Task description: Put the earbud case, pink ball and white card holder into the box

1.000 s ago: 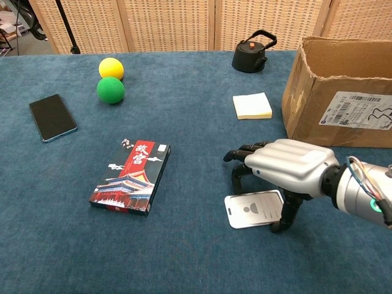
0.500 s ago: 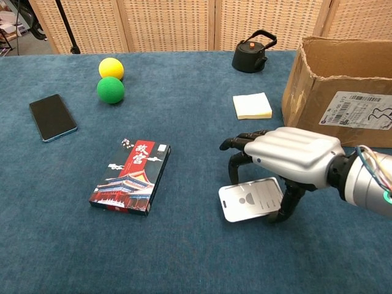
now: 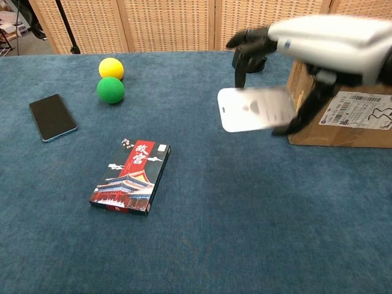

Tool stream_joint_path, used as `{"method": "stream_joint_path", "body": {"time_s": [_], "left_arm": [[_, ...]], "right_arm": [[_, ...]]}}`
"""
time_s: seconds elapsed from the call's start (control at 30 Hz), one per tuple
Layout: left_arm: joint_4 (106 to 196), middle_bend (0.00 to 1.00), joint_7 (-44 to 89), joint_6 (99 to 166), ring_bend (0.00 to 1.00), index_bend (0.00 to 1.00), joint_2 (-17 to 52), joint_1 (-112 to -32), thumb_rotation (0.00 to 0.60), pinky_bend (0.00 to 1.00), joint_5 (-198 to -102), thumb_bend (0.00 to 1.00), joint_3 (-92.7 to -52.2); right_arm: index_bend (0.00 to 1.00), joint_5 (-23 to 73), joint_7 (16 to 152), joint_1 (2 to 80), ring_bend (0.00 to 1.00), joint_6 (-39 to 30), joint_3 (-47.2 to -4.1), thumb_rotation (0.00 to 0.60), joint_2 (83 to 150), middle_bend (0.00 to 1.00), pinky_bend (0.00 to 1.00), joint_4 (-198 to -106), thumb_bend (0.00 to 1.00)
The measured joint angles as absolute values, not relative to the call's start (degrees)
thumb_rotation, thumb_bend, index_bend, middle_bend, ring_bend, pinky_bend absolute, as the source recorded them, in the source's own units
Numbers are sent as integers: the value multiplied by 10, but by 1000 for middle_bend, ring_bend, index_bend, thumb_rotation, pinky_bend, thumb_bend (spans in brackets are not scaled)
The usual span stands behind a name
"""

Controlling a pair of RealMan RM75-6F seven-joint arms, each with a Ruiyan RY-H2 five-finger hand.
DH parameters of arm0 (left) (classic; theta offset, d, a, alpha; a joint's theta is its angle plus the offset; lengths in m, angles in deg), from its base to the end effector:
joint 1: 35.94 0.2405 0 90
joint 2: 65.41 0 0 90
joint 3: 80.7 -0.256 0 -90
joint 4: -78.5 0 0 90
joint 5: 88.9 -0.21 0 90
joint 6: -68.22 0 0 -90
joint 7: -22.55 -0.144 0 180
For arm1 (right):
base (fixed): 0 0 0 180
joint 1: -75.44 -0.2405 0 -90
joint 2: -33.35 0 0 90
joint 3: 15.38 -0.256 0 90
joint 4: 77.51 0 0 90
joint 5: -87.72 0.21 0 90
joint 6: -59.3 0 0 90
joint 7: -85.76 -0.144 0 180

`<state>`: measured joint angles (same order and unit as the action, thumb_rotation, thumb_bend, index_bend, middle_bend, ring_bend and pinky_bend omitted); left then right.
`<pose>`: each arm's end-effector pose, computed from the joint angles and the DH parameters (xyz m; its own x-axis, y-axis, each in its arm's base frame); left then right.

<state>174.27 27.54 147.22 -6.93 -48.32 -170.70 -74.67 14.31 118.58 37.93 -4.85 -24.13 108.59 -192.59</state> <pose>-0.2883 0.2314 0.1829 0.3379 0.0013 0.9412 0.9392 -0.0645 -0.3371 -0.0830 -0.2688 0.0519 0.4545 -0.1164 0.8831 -0.7658 -0.5573 0.3207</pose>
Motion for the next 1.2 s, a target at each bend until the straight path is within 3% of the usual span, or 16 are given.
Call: {"method": "stream_joint_path", "body": {"time_s": [0.13,0.37,0.73,1.07,1.2], "left_arm": [[1745,0,274,1472,0,0,-70,-483,600,0,-1708,0,-747],[1746,0,274,1471,0,0,-71,-483,600,0,-1706,0,-747],[1747,0,272,1471,0,0,-72,-483,600,0,-1703,0,-746],[1749,0,270,1470,0,0,-72,-483,600,0,-1702,0,-746],[1749,0,270,1471,0,0,-72,-482,600,0,-1702,0,-746]], "right_arm": [[453,192,1173,371,0,-66,-321,600,1016,57,76,-1950,215],[456,312,1168,342,0,-54,-371,600,977,57,76,-1929,234],[457,374,1133,317,0,4,-342,600,992,58,76,-1797,234],[453,357,1094,325,0,14,-311,600,1004,58,76,-1762,223],[330,349,1090,328,0,16,-302,600,1003,47,76,-1753,182]]}}
